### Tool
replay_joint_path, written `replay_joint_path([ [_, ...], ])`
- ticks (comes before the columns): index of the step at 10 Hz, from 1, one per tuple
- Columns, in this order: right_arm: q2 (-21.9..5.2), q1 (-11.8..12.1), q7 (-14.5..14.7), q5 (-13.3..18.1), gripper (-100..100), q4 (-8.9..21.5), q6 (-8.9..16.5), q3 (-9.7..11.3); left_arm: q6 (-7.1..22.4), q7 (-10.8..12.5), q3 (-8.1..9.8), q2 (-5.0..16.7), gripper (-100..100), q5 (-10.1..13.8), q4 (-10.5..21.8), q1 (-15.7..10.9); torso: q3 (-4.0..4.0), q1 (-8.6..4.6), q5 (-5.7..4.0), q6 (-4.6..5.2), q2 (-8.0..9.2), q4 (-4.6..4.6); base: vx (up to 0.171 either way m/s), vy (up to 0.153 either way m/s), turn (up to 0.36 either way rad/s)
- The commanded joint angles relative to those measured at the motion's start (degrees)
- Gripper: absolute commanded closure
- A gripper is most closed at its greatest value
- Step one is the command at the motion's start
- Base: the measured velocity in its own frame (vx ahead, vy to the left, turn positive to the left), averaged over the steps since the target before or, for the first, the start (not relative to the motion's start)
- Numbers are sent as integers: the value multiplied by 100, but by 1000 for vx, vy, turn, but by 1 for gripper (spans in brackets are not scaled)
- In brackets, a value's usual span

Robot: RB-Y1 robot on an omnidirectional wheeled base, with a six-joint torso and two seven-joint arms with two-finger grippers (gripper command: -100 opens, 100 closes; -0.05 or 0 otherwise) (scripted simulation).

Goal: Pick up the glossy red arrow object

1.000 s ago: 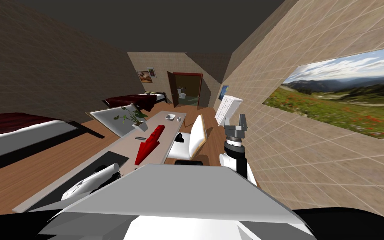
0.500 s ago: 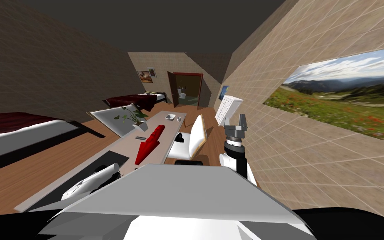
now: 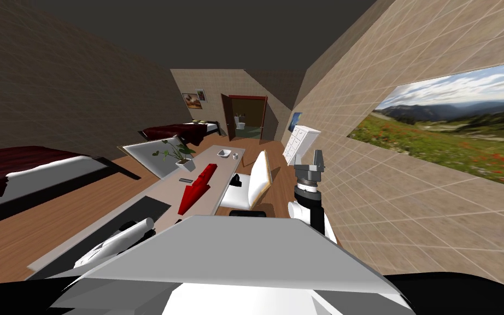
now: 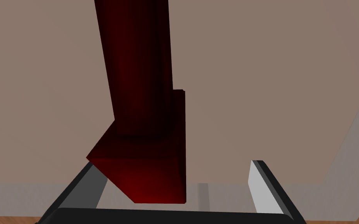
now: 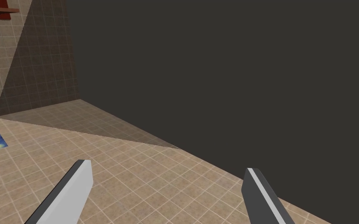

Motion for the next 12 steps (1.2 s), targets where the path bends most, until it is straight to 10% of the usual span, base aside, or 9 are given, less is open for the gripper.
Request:
replay_joint_path([
  [1, 0, 0, 0, 0, 0, 0, 0, 0, 3, -2, 2, -2, -100, 0, -8, 5, 0, 0, 0, 0, 0, 0, 3, 14, -39],
  [12, 0, 0, 0, 0, 0, 0, 0, 0, -242, -264, -187, -74, -100, 65, -320, 371, -1, 9, 1, 3, -3, 0, 0, 0, 0],
])
